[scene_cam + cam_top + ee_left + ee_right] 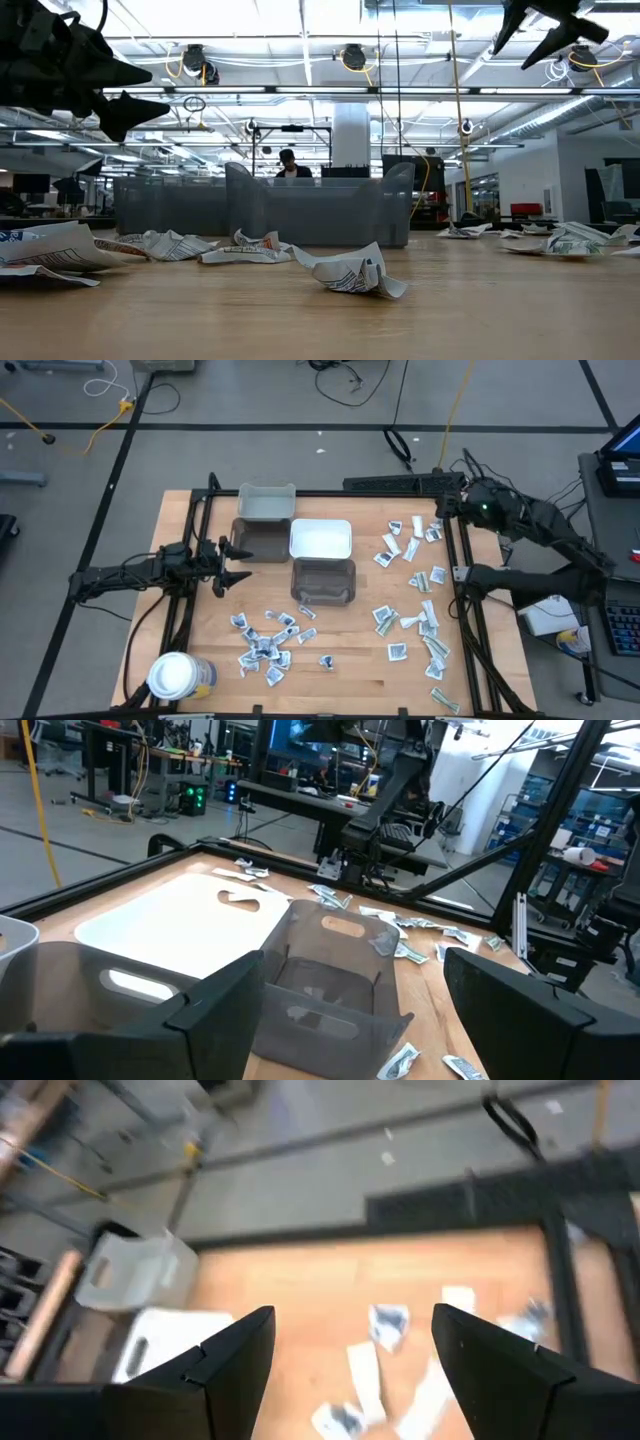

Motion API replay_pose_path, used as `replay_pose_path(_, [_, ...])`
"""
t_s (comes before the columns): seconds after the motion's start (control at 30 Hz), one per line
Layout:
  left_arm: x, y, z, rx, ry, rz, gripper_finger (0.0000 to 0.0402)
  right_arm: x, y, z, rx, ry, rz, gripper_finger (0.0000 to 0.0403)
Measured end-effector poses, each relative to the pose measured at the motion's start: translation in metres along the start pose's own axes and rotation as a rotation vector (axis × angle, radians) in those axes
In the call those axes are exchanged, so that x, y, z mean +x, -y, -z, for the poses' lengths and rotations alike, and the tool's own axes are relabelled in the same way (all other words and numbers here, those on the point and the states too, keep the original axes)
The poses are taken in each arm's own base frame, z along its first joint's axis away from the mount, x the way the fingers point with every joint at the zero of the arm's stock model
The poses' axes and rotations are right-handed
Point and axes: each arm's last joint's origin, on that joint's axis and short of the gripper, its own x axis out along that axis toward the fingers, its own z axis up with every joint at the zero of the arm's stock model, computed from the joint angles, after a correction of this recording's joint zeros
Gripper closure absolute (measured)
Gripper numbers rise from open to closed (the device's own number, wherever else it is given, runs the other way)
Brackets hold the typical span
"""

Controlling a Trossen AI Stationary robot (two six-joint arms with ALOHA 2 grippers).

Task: Pick & Place First Aid Supplies
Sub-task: Put the green bandage pack into the right black bin

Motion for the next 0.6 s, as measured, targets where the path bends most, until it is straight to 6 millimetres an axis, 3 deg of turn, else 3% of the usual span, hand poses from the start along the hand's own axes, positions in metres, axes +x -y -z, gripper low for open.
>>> replay_pose_path(0.27, [0.0, 0.0, 0.0, 0.0, 0.0, 0.0, 0.0091, -0.007, -0.022, -0.005, -0.005, -0.199, 0.139, 0.0142])
replay_pose_path(0.6, [0.0, 0.0, 0.0, 0.0, 0.0, 0.0, 0.0091, 0.003, -0.038, 0.002, 0.054, -0.526, 0.187, 0.0142])
